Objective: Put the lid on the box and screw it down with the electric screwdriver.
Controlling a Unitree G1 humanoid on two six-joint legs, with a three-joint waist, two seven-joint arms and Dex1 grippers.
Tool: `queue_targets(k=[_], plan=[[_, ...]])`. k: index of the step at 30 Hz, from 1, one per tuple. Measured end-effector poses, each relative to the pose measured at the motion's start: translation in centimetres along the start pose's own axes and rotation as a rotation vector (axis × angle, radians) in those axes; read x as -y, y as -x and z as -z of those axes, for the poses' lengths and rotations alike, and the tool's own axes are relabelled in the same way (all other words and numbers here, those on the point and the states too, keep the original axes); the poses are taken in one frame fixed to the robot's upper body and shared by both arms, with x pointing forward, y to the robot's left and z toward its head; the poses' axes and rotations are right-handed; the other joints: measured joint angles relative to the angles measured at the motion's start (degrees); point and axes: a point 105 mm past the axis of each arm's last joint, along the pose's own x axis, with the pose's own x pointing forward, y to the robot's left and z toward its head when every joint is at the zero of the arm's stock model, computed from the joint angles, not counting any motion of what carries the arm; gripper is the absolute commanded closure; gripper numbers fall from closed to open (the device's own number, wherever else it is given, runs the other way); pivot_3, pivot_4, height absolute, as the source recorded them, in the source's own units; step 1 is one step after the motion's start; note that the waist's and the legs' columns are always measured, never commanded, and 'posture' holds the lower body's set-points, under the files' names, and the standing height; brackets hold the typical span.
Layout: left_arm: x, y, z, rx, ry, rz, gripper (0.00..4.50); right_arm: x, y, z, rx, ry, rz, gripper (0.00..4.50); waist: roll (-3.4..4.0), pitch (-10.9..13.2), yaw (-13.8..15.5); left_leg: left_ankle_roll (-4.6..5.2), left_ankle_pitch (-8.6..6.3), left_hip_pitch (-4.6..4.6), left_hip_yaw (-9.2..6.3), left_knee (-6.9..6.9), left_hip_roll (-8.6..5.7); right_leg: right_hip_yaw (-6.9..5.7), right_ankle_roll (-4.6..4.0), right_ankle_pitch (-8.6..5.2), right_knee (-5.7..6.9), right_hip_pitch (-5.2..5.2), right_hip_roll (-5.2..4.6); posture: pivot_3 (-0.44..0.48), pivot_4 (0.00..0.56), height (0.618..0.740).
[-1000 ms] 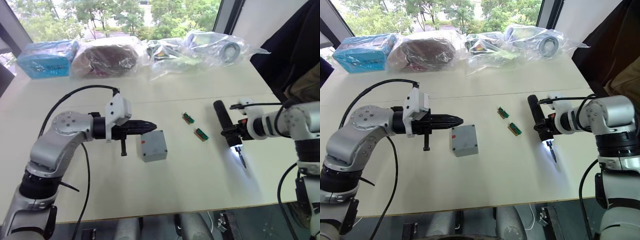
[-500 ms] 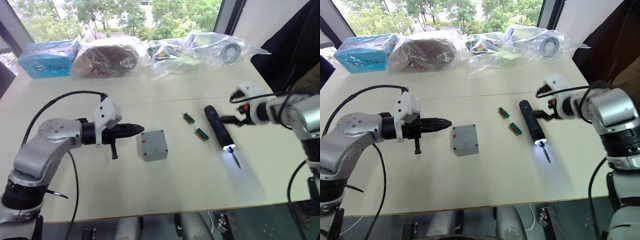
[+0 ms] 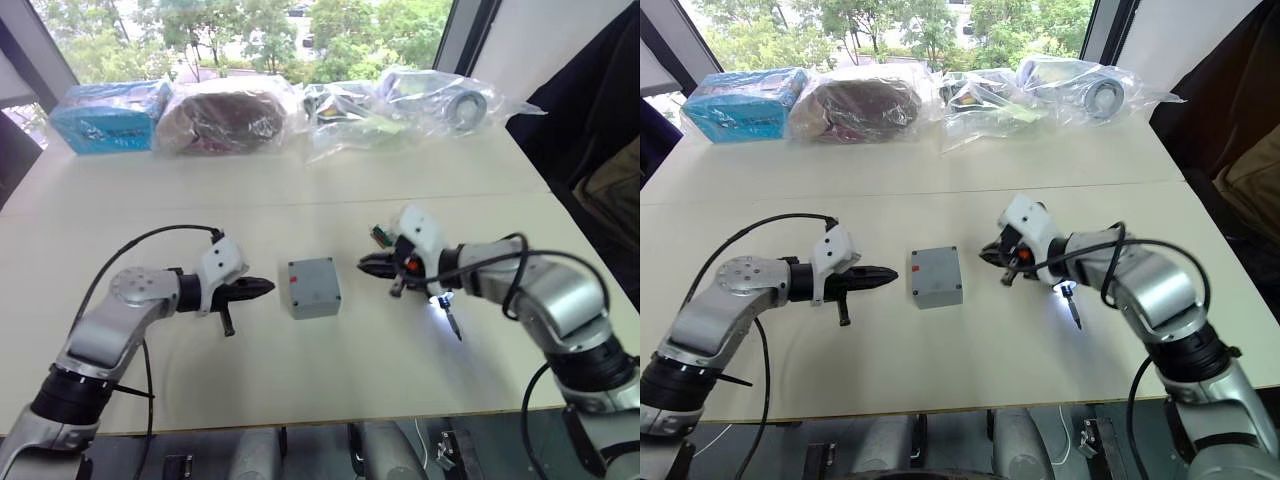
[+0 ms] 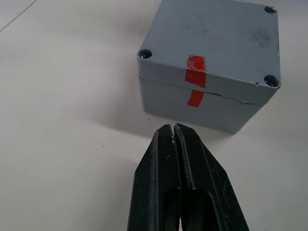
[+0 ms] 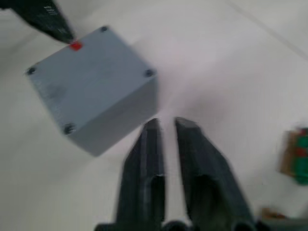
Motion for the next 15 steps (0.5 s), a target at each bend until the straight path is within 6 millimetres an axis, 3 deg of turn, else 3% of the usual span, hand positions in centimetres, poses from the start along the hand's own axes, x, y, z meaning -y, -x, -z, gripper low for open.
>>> queue_targets(k=[4,15], plan=[[0.1,-1.1,0.0,0.010,-0.006,0.020,4.50,-1.3,-1.2,0.8,-0.014,-0.007,-0.048,4.45,-0.01,0.0,0.2,0.08,0.08,0.17,-0.08,0.02,0.01,-0.01,-0.16,0.08,0.17,0.05,0.10,0.000,0.150,0.740],[-1.5,-2.5,-0.7,0.020,-0.032,0.008,4.50,-2.3,-2.3,0.9,-0.016,-0.026,-0.081,4.45,-0.02,0.0,0.3,0.09,0.09,0.32,-0.10,0.02,0.02,-0.01,-0.11,0.13,0.19,0.22,0.12,0.000,0.150,0.740]])
